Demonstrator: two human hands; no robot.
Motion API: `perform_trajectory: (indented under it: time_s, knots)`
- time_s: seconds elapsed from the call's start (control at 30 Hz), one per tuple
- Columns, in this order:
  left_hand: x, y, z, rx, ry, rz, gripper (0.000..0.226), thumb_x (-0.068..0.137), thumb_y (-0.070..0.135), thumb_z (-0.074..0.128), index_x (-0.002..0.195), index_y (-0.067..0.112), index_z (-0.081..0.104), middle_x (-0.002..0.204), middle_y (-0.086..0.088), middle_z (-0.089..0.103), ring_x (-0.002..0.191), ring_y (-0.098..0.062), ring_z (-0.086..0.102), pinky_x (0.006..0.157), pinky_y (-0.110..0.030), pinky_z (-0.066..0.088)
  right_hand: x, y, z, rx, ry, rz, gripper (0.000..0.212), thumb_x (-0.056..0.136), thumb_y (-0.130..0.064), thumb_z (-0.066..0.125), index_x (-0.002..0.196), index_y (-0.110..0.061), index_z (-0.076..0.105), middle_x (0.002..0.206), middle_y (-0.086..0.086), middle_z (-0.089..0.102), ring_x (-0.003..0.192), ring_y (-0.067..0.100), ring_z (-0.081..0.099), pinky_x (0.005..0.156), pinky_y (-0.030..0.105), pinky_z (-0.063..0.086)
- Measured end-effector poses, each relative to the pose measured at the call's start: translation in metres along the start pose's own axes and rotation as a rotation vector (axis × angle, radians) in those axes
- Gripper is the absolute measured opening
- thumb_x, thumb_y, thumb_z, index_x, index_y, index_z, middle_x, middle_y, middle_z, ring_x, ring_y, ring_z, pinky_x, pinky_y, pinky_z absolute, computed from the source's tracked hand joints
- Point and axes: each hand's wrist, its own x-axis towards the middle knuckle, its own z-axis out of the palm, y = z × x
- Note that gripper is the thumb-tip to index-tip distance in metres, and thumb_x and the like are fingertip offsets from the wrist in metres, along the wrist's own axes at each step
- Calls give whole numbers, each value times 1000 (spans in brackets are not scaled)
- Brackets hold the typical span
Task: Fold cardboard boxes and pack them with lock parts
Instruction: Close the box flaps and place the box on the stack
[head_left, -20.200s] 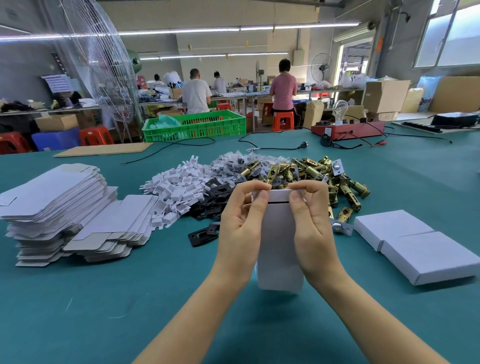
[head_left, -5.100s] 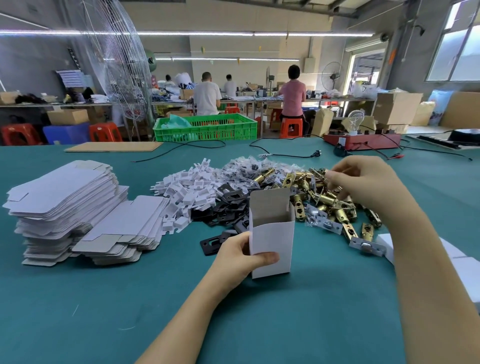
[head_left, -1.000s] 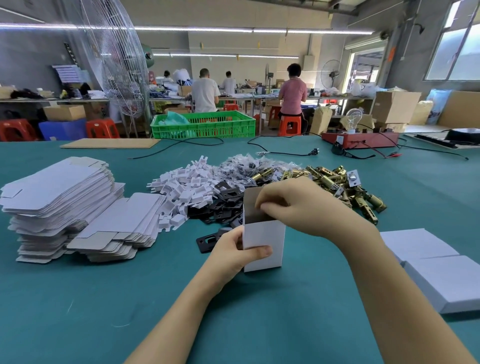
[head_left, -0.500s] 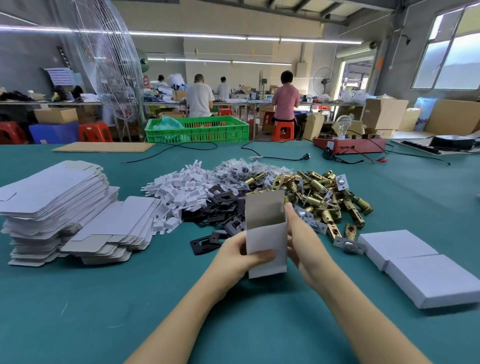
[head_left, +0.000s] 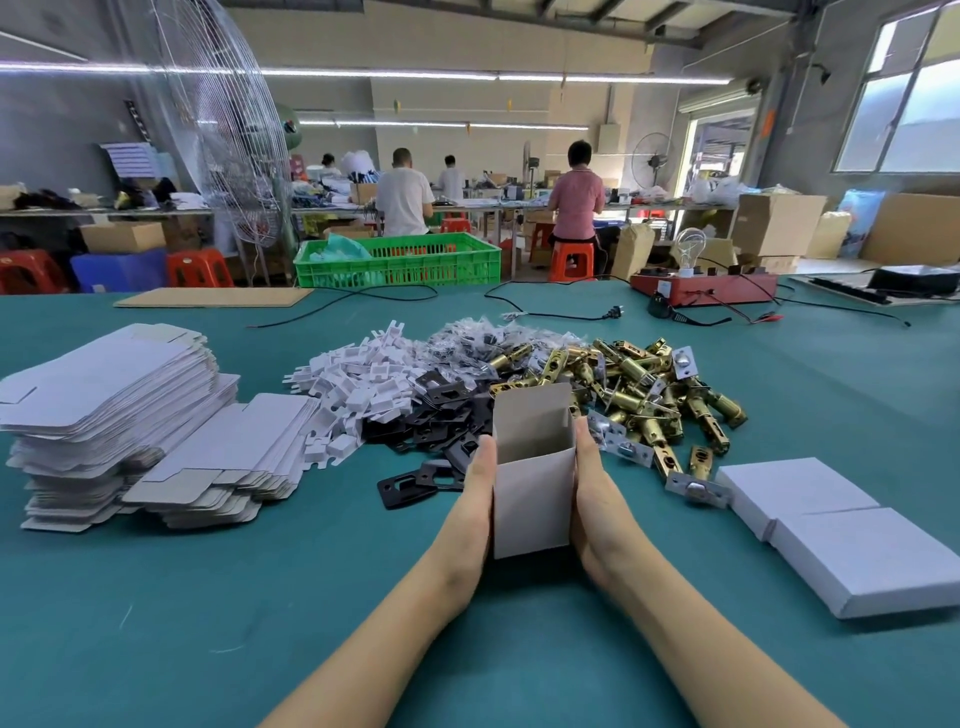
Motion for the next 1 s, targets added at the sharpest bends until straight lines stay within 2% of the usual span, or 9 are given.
perform_trajectory:
  time_s: [0.07,0.13,0.27,0.37,0.5,0.67,0.87,0.93,1.0]
  knots:
    - [3,-1,0,43,54,-7,77,85,76,43,143,26,48,140,0,58,131,-19,52,113,-41,37,-1,1,0,-1,-13,-7,66,62,-81,46,107,-38,70,109,-5,73,104,13,67,99,40,48]
    - [4,0,1,69,68,4,82,80,77,49,145,28,45,145,1,52,136,-20,46,118,-47,29,-1,1,-1,3,-27,-14,63,67,-79,44,107,-39,70,111,-5,72,106,13,66,102,41,46]
    - [5,3,1,48,69,24,60,76,63,59,124,28,63,126,-8,66,120,-26,60,108,-57,40,-3,0,-1,-8,-60,-27,62,69,-80,42,105,-40,72,112,-4,72,108,15,66,104,44,44]
    - [6,2,0,67,107,57,51,77,59,57,116,27,63,124,-12,66,118,-32,60,106,-61,40,-5,-1,0,-11,-91,-51,56,72,-78,40,105,-44,70,113,-4,71,109,16,65,104,46,44]
    - [5,5,3,78,77,117,36,84,53,52,115,39,62,126,0,66,120,-26,60,104,-59,44,-4,-1,-2,6,-106,-52,54,77,-75,40,109,-42,69,116,-1,70,111,18,65,104,48,44]
    - [7,6,4,39,87,136,30,88,43,50,115,40,63,125,0,65,116,-23,63,99,-53,51,-3,-2,-5,22,-119,-36,56,73,-74,48,108,-37,70,114,1,71,107,20,66,100,49,47]
    - [5,11,6,36,88,165,29,87,36,48,110,40,65,116,1,71,100,-17,68,84,-39,56,2,-2,-8,41,-101,-43,37,93,-50,44,105,-30,72,111,5,71,106,28,65,96,48,48]
    - [5,12,7,44,89,176,31,88,34,47,113,38,65,117,0,71,100,-16,68,80,-33,57,3,-4,-7,48,-99,-77,34,91,-44,46,107,-27,70,113,8,70,107,33,64,91,48,50]
    - [5,14,7,46,93,187,32,88,32,48,115,36,64,117,-1,70,100,-15,68,79,-30,57,4,-6,-7,47,-71,-143,37,84,-40,49,114,-25,65,117,8,68,111,34,61,94,52,48]
